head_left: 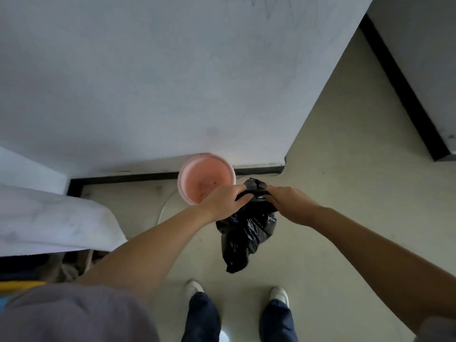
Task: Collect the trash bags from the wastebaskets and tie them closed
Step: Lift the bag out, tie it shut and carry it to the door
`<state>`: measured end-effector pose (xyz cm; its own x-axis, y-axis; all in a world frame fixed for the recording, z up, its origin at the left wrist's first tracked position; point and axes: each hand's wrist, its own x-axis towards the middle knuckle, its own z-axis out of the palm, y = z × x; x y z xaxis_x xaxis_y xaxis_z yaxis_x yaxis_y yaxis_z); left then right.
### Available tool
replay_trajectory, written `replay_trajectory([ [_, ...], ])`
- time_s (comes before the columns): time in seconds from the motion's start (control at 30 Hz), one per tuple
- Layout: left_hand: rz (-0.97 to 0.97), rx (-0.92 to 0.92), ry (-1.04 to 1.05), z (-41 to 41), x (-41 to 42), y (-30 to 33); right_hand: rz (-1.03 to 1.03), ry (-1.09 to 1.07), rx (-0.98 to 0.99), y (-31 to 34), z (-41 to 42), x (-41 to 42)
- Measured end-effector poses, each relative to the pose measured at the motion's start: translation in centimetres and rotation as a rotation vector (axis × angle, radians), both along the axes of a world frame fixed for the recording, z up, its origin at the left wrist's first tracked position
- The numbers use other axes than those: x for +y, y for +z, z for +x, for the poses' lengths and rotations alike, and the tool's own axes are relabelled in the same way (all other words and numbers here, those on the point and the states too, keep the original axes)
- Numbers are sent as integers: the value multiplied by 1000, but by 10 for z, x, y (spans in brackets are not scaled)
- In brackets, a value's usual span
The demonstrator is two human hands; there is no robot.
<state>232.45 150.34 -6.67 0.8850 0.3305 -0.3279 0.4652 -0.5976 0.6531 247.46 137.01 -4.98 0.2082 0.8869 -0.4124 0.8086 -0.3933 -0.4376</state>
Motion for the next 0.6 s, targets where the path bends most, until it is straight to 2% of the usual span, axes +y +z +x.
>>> replay_trajectory([
  [0.17,54,31,180,-39,-24,54,60,231,5,59,-18,0],
  [0.33,162,38,463,-101,-84,95,120,621,-67,108,-55,-7],
  [0.5,208,-18,817,-178,-173,132,120,981,-115,133,-126,-19],
  [0.6,190,57,1031,-233,-236,132,139,1194,-132,141,-192,-39],
])
